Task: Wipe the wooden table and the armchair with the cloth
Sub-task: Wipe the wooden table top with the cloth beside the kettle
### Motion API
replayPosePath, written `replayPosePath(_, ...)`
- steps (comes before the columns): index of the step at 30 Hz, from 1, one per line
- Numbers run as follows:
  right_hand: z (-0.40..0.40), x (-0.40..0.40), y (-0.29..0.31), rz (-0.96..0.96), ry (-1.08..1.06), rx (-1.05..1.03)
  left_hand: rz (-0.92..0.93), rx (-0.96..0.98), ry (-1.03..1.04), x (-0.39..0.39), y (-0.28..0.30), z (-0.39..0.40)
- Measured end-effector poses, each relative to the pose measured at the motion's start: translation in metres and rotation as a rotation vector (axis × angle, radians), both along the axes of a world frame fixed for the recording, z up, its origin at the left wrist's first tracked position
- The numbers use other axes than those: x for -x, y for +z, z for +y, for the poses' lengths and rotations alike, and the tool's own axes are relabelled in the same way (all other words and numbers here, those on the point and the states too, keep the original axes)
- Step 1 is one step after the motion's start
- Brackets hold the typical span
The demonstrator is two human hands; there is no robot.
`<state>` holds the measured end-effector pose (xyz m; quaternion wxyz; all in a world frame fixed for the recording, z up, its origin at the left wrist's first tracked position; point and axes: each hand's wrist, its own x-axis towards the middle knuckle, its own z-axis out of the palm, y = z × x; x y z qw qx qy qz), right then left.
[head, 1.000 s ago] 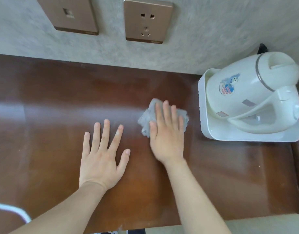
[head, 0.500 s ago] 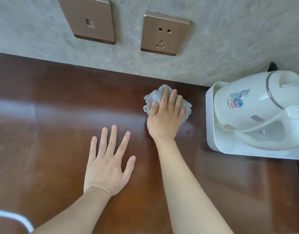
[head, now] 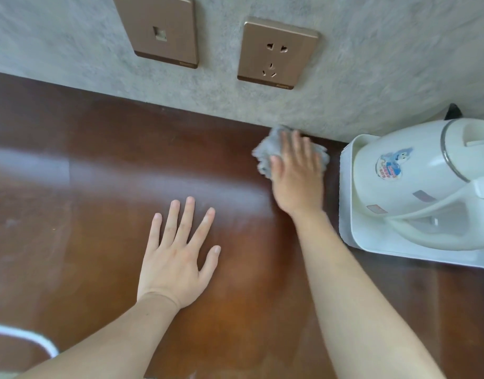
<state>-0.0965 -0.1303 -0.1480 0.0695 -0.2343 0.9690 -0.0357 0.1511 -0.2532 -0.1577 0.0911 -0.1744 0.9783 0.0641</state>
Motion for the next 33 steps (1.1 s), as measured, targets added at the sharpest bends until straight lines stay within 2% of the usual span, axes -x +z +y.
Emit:
replayPosePath(4, 0.043, -0.012, 0.000, -0.042, -0.146, 0.067, 0.008, 0.010, -0.008, 0.001, -0.002, -0.001)
replayPosePath(10, 0.092, -0.163, 0.010, -0.130, -0.134, 0.026, 0.017, 0.001, -0.009, -0.002, -0.002, -0.001)
replayPosePath(12, 0.104, -0.184, 0.011, -0.151, -0.109, 0.018, 0.016, -0.004, -0.012, -0.001, -0.003, -0.001)
replayPosePath(17, 0.067, -0.094, 0.009, -0.097, 0.006, -0.009, 0.022, 0.005, -0.009, 0.003, -0.002, -0.001)
replayPosePath(21, 0.026, -0.001, 0.001, -0.100, -0.025, 0.058, 0.029, 0.026, -0.008, 0.002, -0.004, 0.000)
replayPosePath(24, 0.017, 0.001, -0.003, -0.100, -0.048, 0.060, 0.028, 0.047, -0.001, 0.003, -0.005, -0.001)
replayPosePath(27, 0.044, -0.067, 0.002, -0.080, -0.010, 0.054, 0.032, 0.060, 0.002, 0.001, -0.005, -0.002)
replayPosePath(31, 0.094, -0.217, 0.006, -0.139, -0.108, 0.067, 0.037, 0.053, 0.006, -0.001, -0.004, 0.000)
replayPosePath(33, 0.104, -0.264, 0.004, -0.164, -0.135, 0.053, 0.030, 0.049, -0.005, 0.001, -0.004, 0.001)
